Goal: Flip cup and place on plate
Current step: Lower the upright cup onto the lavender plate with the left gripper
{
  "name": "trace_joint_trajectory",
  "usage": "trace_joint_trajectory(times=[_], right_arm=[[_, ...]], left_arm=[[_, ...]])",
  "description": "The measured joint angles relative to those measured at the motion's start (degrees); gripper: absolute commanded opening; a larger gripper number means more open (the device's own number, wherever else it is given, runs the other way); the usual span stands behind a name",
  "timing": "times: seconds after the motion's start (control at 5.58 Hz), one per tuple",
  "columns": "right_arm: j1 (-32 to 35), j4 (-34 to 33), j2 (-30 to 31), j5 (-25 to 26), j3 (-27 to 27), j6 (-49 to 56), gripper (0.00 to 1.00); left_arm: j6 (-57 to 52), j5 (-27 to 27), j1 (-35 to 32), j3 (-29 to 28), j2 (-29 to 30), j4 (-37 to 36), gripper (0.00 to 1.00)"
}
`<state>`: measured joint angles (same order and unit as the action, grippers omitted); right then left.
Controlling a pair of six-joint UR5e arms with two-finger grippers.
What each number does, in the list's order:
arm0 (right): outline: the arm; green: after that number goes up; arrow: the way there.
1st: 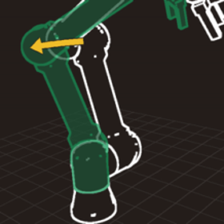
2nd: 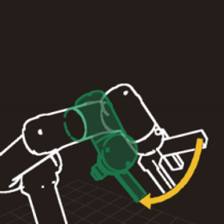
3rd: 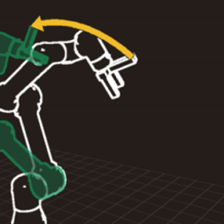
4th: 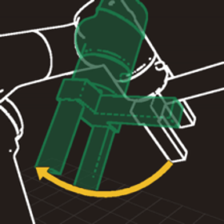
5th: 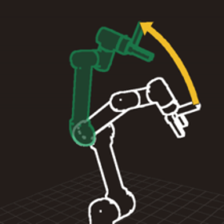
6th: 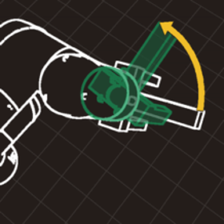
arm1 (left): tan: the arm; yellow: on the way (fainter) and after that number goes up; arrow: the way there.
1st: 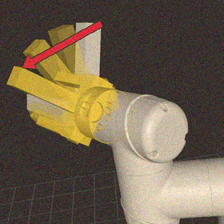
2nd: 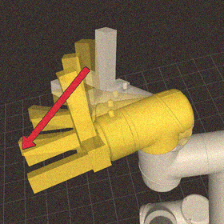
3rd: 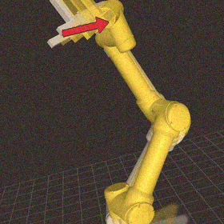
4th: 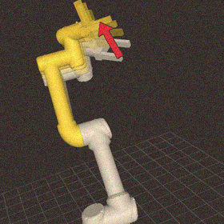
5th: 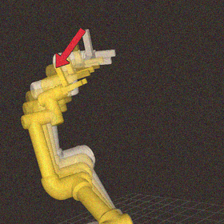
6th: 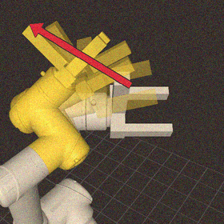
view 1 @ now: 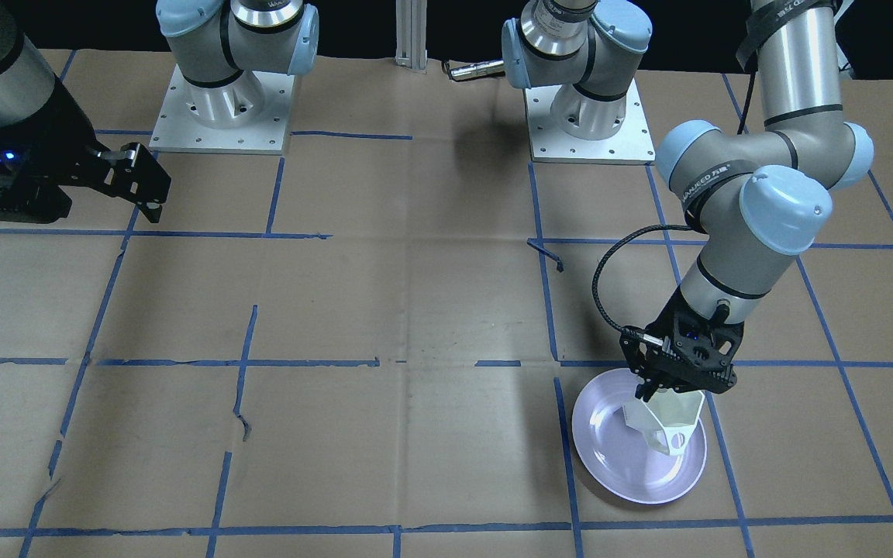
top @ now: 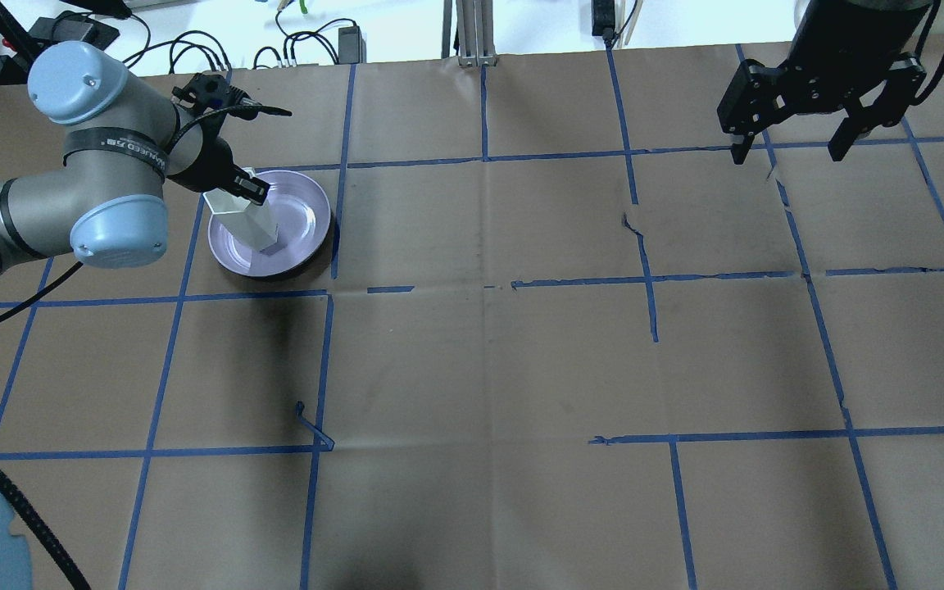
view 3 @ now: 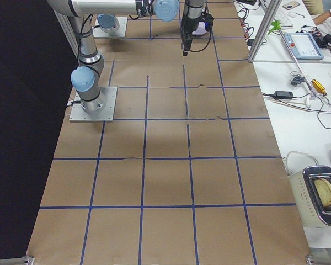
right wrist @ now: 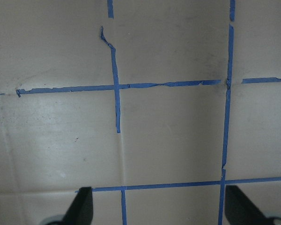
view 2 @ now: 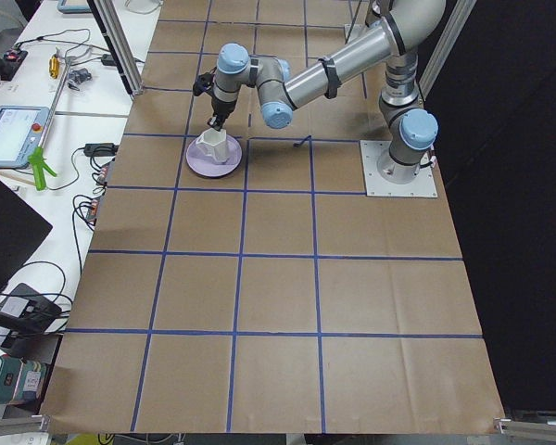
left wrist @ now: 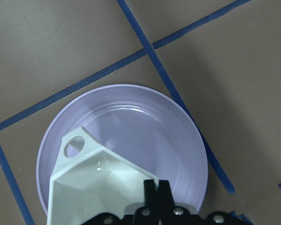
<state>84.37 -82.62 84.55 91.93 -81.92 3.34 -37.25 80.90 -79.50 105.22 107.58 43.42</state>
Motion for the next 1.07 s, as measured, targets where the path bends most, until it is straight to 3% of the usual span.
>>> trace_joint_trajectory(times=[0.9, 1.07], right_arm=[[0.00, 0.00, 0.00, 0.00, 0.00, 0.00, 1.00], [0.00, 0.00, 0.00, 0.00, 0.00, 0.00, 1.00]], left_arm=[[4.13, -0.10, -0.66, 0.76, 1.64, -3.38, 0.01], [4.47, 0.00, -0.88, 0.68, 1.66, -3.51, 0.36]])
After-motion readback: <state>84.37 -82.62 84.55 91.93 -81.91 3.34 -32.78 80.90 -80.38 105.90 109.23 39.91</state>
